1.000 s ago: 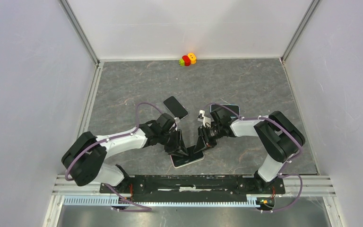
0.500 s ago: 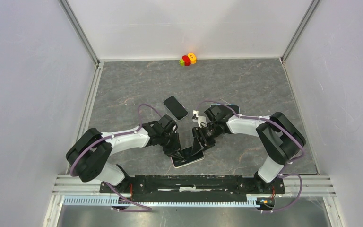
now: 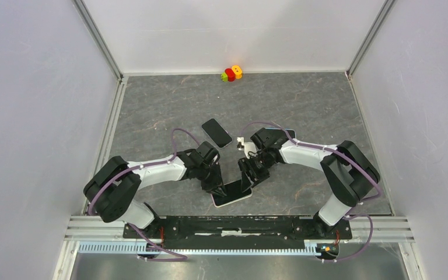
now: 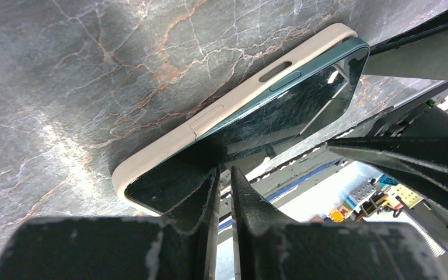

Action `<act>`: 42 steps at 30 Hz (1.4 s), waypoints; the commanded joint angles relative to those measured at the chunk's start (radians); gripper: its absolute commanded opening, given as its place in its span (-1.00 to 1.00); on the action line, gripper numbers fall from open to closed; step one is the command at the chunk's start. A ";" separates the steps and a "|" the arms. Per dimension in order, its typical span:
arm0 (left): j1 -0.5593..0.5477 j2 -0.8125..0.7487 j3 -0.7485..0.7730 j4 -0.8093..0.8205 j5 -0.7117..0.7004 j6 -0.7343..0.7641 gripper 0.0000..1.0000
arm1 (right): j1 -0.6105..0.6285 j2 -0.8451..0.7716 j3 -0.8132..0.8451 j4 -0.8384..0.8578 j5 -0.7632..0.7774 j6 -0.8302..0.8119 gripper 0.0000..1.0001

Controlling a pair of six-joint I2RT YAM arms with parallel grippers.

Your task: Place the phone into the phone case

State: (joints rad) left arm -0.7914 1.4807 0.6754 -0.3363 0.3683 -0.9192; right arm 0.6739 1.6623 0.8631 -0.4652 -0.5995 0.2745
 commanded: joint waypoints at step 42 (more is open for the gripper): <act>-0.005 0.130 0.122 -0.053 -0.040 0.036 -0.64 | -0.010 0.049 -0.101 -0.093 0.409 -0.131 -0.65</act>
State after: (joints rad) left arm -0.7933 1.5646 0.7589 -0.3695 0.3946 -0.9180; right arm 0.6353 1.6524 0.8116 -0.4698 -0.5491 0.2371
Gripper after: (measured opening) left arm 0.177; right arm 0.196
